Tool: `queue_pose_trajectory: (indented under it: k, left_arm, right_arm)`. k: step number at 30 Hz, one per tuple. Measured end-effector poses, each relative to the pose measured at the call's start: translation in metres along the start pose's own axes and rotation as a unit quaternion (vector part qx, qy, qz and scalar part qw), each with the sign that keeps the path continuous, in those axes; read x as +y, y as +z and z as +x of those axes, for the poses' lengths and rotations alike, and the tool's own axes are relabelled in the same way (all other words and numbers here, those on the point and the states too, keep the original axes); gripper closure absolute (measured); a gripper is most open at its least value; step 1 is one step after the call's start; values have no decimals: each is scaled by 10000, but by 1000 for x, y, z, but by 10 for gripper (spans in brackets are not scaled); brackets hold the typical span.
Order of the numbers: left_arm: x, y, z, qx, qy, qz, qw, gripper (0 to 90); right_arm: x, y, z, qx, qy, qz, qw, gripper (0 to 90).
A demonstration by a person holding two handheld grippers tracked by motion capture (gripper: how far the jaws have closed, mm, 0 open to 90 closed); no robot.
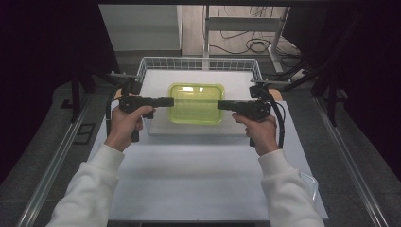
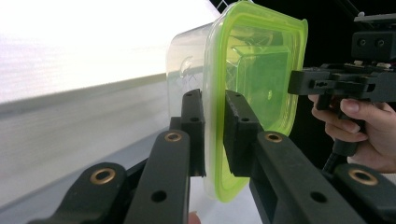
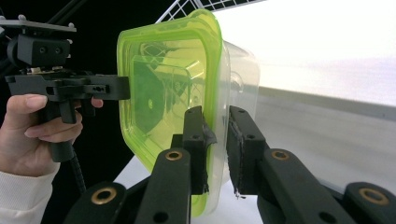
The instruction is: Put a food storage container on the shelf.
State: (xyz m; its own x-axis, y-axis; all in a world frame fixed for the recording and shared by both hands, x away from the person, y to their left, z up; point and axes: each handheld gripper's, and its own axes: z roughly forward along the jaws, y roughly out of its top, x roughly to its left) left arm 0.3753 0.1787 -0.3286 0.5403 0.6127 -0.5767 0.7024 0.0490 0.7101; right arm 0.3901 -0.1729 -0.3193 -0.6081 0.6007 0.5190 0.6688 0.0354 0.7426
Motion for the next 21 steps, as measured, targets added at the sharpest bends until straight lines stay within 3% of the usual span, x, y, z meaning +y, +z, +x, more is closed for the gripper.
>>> queue_pose_trajectory:
  k: [14,21]
  left_arm:
    - [33,10,9,47,-140,116,9998,801]
    - [45,19,22,12,-267,119,9996,801]
  right_arm:
    - [30,10,-19,153,222,69,9996,778]
    - [41,18,-29,146,342,54,9993,779]
